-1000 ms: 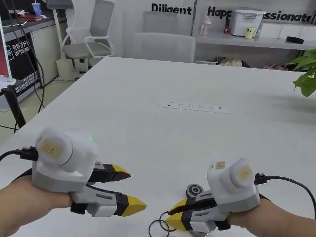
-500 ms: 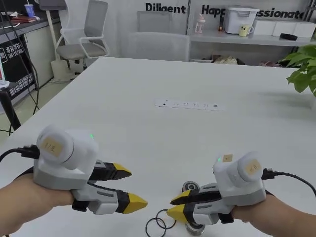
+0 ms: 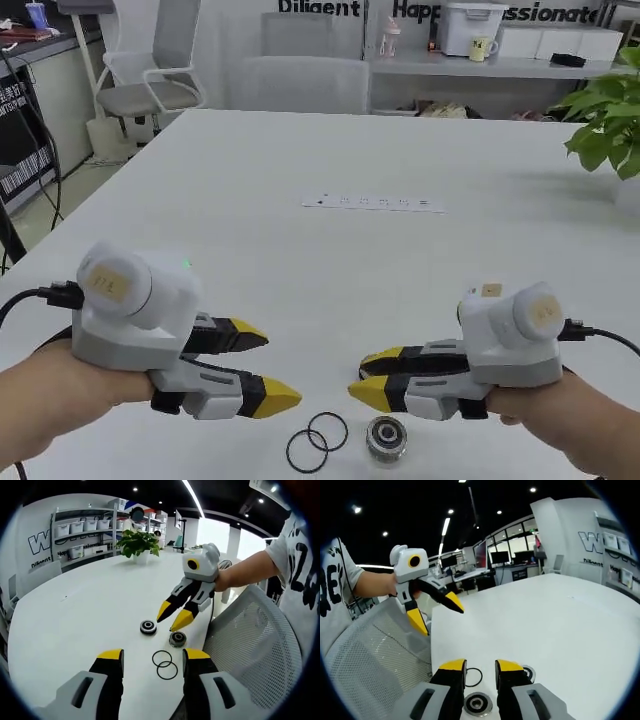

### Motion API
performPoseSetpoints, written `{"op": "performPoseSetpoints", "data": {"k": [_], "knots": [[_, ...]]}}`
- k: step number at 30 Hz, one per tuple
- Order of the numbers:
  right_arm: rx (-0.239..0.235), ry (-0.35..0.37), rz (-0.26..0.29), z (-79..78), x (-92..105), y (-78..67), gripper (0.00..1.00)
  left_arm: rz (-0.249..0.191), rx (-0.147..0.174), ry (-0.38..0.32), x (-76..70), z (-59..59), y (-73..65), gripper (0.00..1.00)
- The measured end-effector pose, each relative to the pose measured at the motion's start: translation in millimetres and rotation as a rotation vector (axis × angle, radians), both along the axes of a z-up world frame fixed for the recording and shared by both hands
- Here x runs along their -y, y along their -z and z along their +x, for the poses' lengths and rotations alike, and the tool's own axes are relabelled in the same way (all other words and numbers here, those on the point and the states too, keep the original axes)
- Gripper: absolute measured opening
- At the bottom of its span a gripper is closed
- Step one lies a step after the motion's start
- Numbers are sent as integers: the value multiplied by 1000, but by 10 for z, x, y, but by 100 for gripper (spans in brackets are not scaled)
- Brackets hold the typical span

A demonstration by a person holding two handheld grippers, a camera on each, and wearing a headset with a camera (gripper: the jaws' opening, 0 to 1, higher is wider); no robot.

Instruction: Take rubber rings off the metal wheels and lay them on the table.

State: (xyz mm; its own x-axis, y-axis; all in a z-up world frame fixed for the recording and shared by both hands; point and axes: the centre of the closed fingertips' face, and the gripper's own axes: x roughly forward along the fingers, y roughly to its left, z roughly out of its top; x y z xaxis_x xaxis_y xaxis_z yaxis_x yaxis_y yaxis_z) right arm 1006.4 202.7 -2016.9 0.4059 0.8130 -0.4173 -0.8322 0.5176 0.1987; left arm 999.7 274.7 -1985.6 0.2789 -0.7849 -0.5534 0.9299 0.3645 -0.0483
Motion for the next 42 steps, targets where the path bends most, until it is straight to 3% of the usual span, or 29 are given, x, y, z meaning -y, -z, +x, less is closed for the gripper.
{"op": "performPoseSetpoints", "data": {"k": [15,30,42], "knots": [[33,110,25,166,386,-96,24,4,4,-4,53,120,-1,44],[35,175,9,253,680,2,26,7,11,-10,162,310,9,44],[26,199,-11,288,781,105,26,11,31,4,259,466,-1,44]]}}
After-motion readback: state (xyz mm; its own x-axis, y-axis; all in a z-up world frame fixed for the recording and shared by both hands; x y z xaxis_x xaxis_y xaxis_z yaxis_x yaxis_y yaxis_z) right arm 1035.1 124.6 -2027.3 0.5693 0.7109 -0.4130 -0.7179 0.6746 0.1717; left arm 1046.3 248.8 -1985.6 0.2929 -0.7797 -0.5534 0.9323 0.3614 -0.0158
